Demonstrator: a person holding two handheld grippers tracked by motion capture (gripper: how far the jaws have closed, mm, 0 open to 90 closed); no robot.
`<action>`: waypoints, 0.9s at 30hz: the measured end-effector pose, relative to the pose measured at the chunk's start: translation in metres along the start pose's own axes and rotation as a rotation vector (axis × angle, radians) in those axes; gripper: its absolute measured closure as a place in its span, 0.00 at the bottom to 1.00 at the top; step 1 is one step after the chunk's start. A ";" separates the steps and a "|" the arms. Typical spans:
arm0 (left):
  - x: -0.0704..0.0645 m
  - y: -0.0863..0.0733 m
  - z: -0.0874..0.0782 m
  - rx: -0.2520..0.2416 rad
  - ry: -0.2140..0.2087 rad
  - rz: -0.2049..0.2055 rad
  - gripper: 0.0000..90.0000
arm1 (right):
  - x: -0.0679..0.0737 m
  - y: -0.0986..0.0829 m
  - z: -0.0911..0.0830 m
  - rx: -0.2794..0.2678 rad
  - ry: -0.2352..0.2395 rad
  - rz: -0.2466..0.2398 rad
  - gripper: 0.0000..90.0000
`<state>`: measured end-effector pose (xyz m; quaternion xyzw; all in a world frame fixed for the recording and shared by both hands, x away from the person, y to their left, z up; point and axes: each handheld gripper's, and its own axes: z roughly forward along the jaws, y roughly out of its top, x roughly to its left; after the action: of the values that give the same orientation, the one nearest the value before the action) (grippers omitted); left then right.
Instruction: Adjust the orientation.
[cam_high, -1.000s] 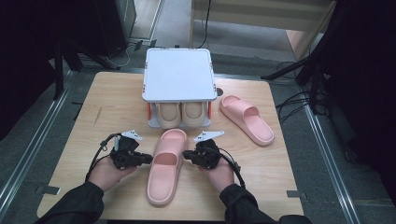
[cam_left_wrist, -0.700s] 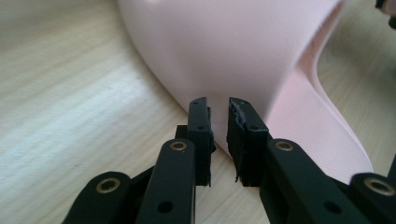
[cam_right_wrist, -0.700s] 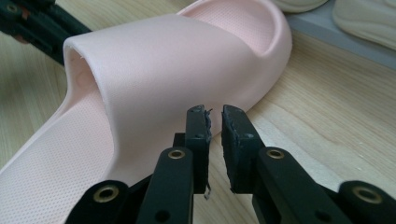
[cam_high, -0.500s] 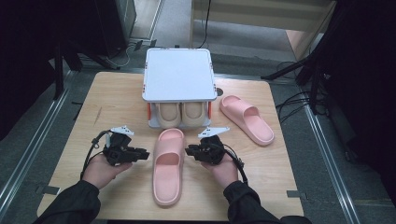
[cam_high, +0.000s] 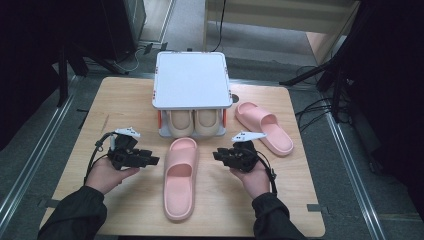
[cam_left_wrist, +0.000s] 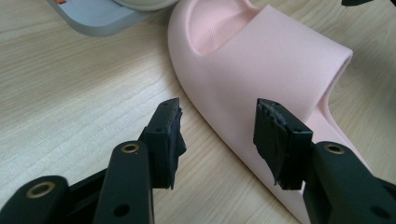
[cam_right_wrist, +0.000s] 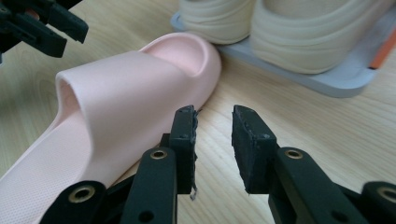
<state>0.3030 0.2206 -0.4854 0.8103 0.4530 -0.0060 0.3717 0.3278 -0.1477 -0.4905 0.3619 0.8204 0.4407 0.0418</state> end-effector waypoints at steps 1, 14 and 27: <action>0.001 0.000 0.000 0.002 -0.001 -0.004 0.55 | -0.002 0.000 -0.002 -0.004 -0.002 0.006 0.79; 0.012 -0.002 -0.006 0.008 -0.005 -0.034 0.48 | -0.040 0.006 -0.037 -0.053 -0.010 0.043 0.73; 0.012 -0.007 -0.011 0.002 0.007 -0.042 0.46 | -0.086 0.003 -0.054 -0.043 -0.066 0.079 0.70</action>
<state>0.3016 0.2378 -0.4860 0.8009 0.4712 -0.0114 0.3693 0.3712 -0.2383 -0.4770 0.4073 0.7941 0.4472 0.0593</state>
